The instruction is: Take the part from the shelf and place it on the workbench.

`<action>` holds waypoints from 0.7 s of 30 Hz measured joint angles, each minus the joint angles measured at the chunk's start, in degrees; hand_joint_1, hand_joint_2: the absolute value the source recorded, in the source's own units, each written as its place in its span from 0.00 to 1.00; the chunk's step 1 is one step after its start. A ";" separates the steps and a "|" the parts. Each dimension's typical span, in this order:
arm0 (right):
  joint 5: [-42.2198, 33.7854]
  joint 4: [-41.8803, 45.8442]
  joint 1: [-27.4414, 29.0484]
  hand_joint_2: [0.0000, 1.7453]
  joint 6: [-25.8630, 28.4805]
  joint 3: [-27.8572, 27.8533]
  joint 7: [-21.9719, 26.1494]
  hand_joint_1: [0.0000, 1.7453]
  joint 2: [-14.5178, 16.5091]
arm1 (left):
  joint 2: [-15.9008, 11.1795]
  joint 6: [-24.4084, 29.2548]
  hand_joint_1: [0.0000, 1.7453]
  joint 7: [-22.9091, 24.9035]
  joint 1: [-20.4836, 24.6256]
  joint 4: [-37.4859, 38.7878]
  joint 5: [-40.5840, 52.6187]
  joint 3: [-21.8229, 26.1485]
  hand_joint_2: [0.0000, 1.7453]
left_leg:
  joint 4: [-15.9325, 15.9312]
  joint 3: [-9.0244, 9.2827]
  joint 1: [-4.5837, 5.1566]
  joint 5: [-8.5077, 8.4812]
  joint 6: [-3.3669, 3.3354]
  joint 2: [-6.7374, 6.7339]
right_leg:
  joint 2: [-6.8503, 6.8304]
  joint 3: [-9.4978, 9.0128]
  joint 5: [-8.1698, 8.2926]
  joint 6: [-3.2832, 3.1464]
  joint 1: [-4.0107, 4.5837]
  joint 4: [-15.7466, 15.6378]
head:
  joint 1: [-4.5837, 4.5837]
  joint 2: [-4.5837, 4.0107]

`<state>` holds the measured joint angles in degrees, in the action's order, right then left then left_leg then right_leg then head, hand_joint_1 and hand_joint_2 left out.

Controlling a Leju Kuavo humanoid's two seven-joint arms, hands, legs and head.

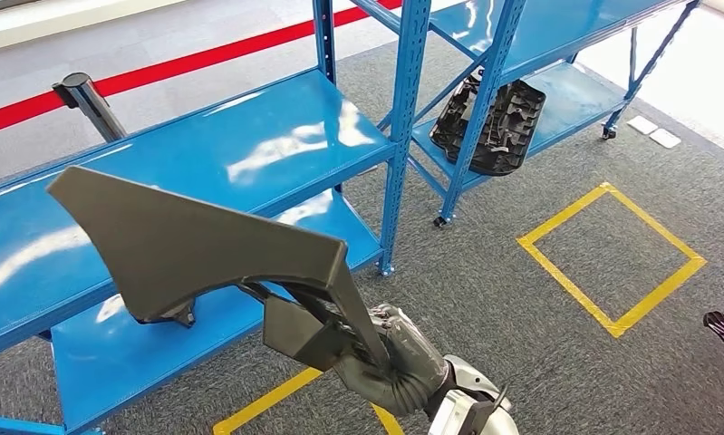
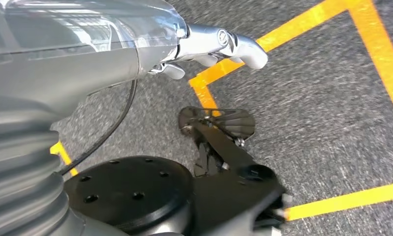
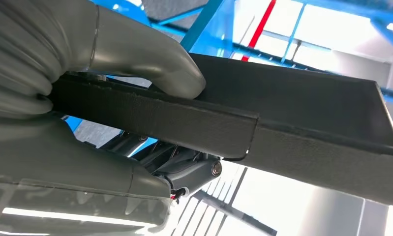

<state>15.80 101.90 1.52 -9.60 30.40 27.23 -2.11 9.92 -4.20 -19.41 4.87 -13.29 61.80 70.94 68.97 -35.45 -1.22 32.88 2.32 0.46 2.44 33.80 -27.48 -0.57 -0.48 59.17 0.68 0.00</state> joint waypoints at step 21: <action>1.97 3.68 2.91 1.00 0.52 -2.96 1.18 1.00 -0.09 | 0.52 0.00 0.00 0.61 0.06 0.11 -0.14 -0.10 1.00 | -9.06 4.30 0.23 -2.19 -0.39 -4.50 | -4.26 1.20 -0.19 1.61 0.32 0.74 | 0.04 0.00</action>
<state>17.76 105.58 4.43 -9.07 27.44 28.41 -2.20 10.44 -4.20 -18.80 4.93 -13.18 61.66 70.84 59.91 -31.16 -0.99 30.69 1.93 -4.04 -1.83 35.01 -27.67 1.04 -0.17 59.90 0.72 0.00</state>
